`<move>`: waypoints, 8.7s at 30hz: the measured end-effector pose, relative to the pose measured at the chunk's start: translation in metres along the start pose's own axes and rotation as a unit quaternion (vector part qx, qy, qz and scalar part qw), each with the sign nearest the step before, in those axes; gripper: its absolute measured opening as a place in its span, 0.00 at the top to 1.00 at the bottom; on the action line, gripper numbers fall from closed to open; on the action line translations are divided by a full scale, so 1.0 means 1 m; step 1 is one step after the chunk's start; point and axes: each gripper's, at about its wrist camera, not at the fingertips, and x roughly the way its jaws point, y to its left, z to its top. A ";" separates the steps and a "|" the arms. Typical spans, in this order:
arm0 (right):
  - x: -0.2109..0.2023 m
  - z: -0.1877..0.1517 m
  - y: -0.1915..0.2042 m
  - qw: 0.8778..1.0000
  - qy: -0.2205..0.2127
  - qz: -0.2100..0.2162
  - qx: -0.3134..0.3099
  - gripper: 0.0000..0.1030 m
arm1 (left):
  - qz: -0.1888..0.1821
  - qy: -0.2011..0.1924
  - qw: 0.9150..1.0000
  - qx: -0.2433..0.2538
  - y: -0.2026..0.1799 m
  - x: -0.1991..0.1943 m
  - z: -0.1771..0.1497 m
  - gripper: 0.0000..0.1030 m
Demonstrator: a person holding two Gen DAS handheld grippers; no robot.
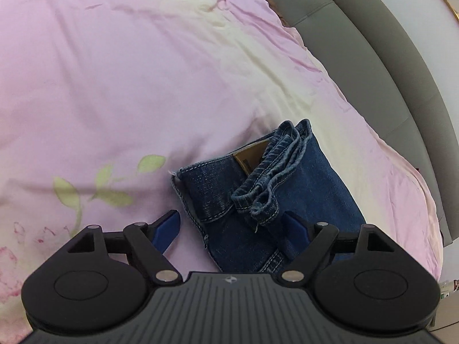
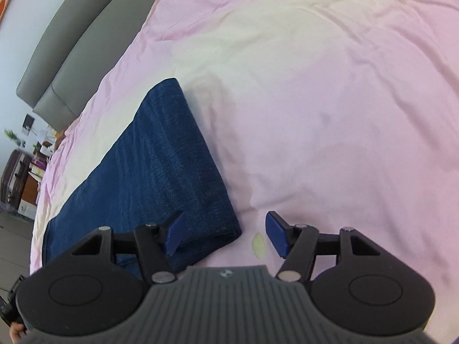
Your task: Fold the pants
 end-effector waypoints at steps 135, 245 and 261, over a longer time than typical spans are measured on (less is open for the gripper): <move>-0.202 -0.023 0.152 0.979 0.118 0.066 -0.153 0.90 | -0.014 0.156 0.814 0.559 -0.141 -0.121 -0.193 0.86; -0.043 -0.201 0.121 0.943 0.044 -0.070 -0.323 0.69 | 0.065 0.100 0.894 0.433 -0.113 -0.046 -0.178 0.83; -0.039 -0.178 0.116 0.951 0.078 -0.064 -0.294 0.56 | 0.024 0.120 0.920 0.372 -0.101 -0.074 -0.144 0.22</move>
